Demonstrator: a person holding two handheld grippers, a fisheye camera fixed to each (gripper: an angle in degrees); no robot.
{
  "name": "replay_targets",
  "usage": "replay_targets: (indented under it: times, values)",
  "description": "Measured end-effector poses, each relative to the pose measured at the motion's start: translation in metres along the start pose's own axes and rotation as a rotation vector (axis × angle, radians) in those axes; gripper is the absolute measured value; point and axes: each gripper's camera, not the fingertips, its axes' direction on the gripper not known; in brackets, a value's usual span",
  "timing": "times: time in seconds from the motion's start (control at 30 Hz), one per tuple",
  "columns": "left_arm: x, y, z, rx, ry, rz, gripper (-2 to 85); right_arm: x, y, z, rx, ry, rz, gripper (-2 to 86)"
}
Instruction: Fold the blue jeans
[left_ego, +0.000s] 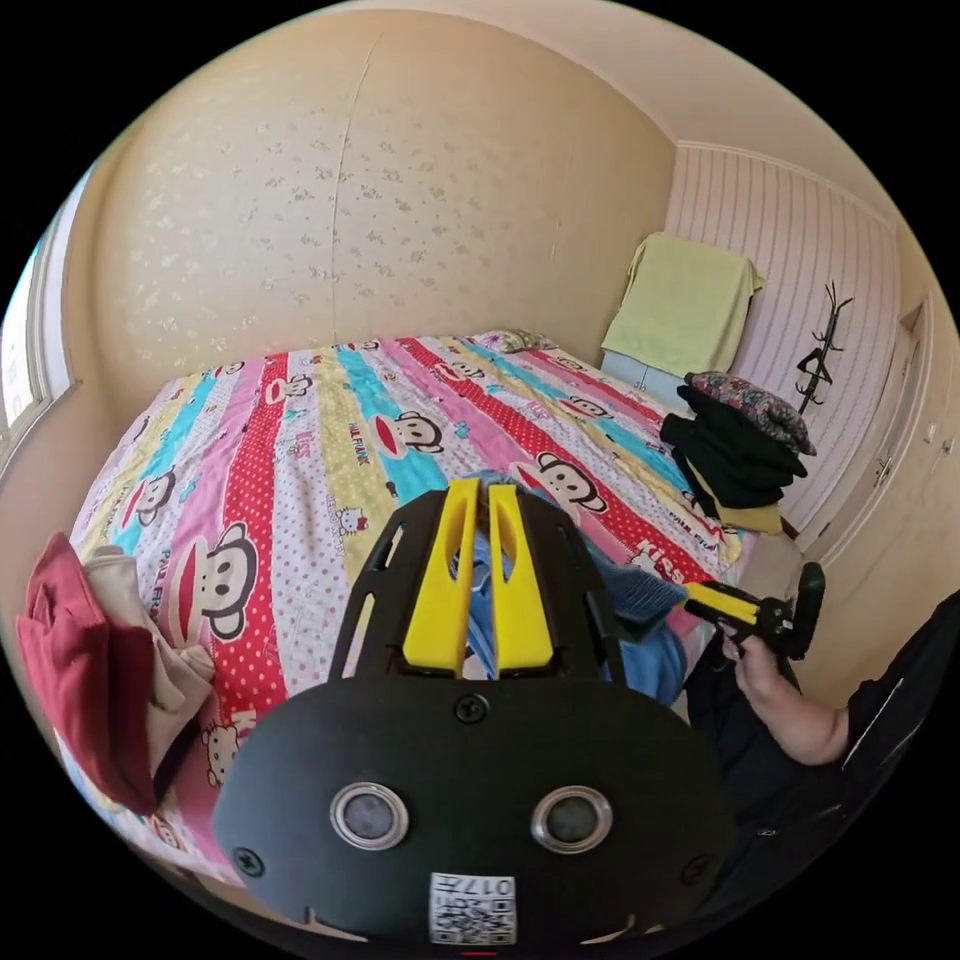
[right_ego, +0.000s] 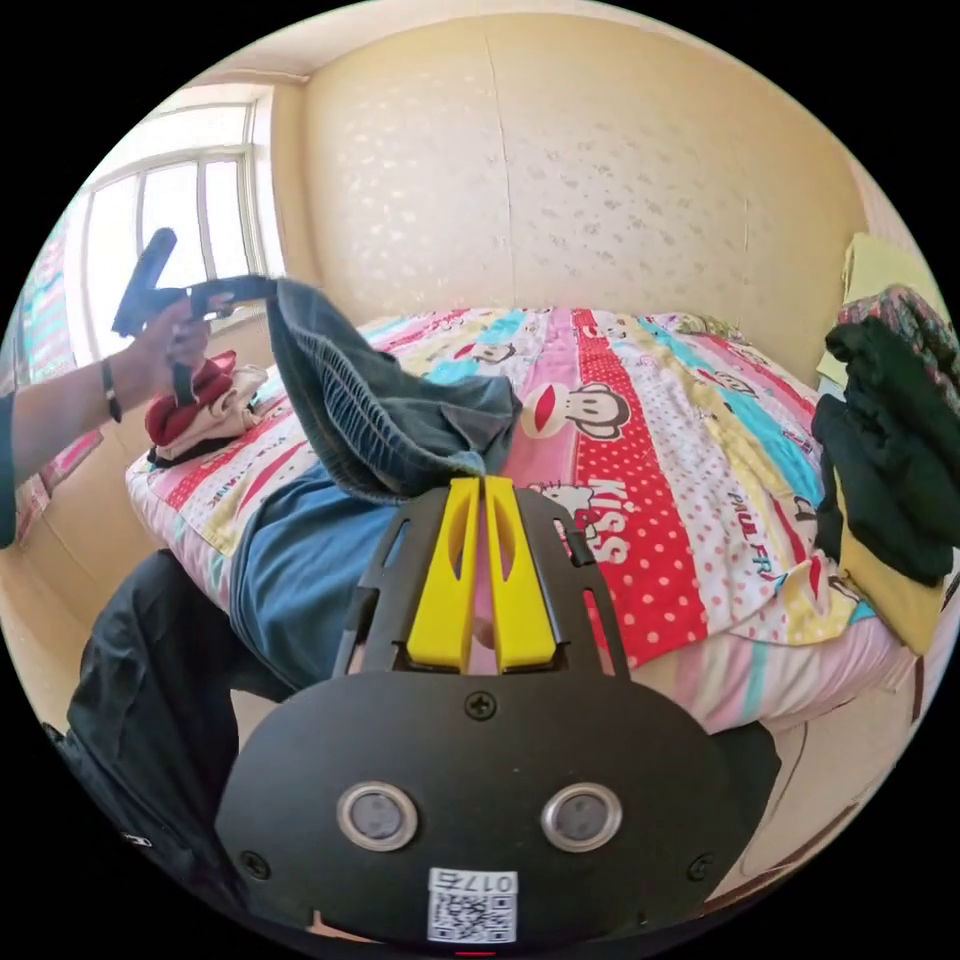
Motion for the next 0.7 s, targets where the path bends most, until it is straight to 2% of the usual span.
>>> replay_targets:
  times: [0.1,0.17,0.2,0.23,0.33,0.37,0.4,0.47,0.53,0.63,0.7]
  values:
    - [-0.034,0.051,-0.017,-0.003,-0.010,-0.104,0.3,0.000,0.003,0.007,-0.059,0.037,-0.027,0.9]
    - [-0.047,0.083,-0.019,-0.046,-0.015,-0.127,0.4,-0.008,0.003,0.029,-0.244,0.059,-0.099,0.9]
    - [-0.051,0.102,-0.018,-0.091,-0.041,-0.126,0.5,-0.011,0.003,0.030,-0.257,0.078,-0.120,0.9]
    - [-0.054,0.118,-0.020,-0.118,-0.057,-0.122,0.5,-0.016,0.002,0.023,-0.217,0.119,-0.155,0.9]
    - [-0.067,0.136,-0.041,-0.091,-0.011,-0.172,0.7,-0.034,0.005,-0.021,0.060,0.167,-0.228,0.9]
    - [-0.070,0.137,-0.047,-0.076,-0.003,-0.183,0.8,-0.042,0.007,-0.024,0.071,0.205,-0.241,0.9]
    - [-0.075,0.138,-0.061,-0.031,-0.002,-0.204,0.9,-0.046,0.009,-0.021,0.035,0.218,-0.251,1.0]
    - [-0.082,0.143,-0.075,0.013,-0.024,-0.212,1.2,-0.049,0.023,0.020,-0.284,0.184,-0.290,1.1]
    - [-0.095,0.146,-0.069,-0.089,0.015,-0.220,1.7,-0.039,0.025,0.010,-0.207,0.138,-0.188,1.3]
    - [-0.099,0.147,-0.088,-0.055,0.017,-0.207,2.7,-0.034,0.012,-0.017,-0.093,0.073,-0.134,2.2]
    - [-0.111,0.150,-0.097,-0.057,0.051,-0.267,3.5,-0.032,0.014,-0.020,-0.100,0.028,-0.095,3.1]
